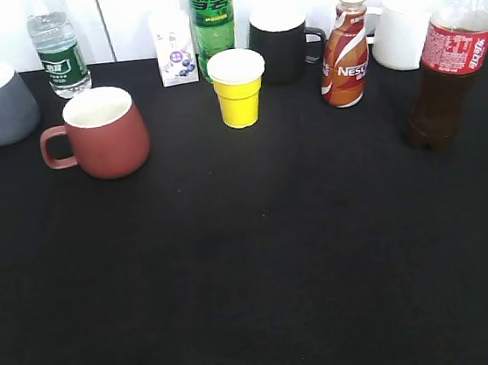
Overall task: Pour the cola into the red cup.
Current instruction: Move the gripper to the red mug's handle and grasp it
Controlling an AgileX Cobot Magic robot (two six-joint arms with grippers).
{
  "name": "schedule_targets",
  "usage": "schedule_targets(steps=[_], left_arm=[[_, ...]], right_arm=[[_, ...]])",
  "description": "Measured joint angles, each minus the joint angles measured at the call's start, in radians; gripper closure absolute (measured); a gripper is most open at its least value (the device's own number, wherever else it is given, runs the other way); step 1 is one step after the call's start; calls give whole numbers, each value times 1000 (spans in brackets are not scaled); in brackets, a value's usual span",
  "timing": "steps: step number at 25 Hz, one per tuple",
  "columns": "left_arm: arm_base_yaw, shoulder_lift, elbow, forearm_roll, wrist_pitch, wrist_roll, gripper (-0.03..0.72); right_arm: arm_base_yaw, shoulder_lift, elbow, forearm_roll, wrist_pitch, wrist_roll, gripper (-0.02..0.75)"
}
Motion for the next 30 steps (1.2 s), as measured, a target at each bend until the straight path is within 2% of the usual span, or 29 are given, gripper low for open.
schedule_targets(steps=[8,9,11,12,15,18,20,22,24,26,30], left_arm=[[0,0,0,0,0,0,442],[0,0,0,0,0,0,395],[0,29,-14,6,-34,0,223],[0,67,-34,17,-101,0,174],[0,327,-94,35,-444,71,151],[2,676,-97,33,-981,132,151],[2,889,-96,-41,-1191,132,152],[2,1033,-32,-131,-1426,130,152],[2,1160,80,-153,-1672,82,152],[2,1303,152,-128,-1883,26,152],[2,1602,163,45,-2151,-14,158]], right_arm=[[0,0,0,0,0,0,153],[0,0,0,0,0,0,153],[0,0,0,0,0,0,153],[0,0,0,0,0,0,153],[0,0,0,0,0,0,153],[0,0,0,0,0,0,153],[0,0,0,0,0,0,153],[0,0,0,0,0,0,153],[0,0,0,0,0,0,153],[0,0,0,0,0,0,153],[0,0,0,0,0,0,153]])
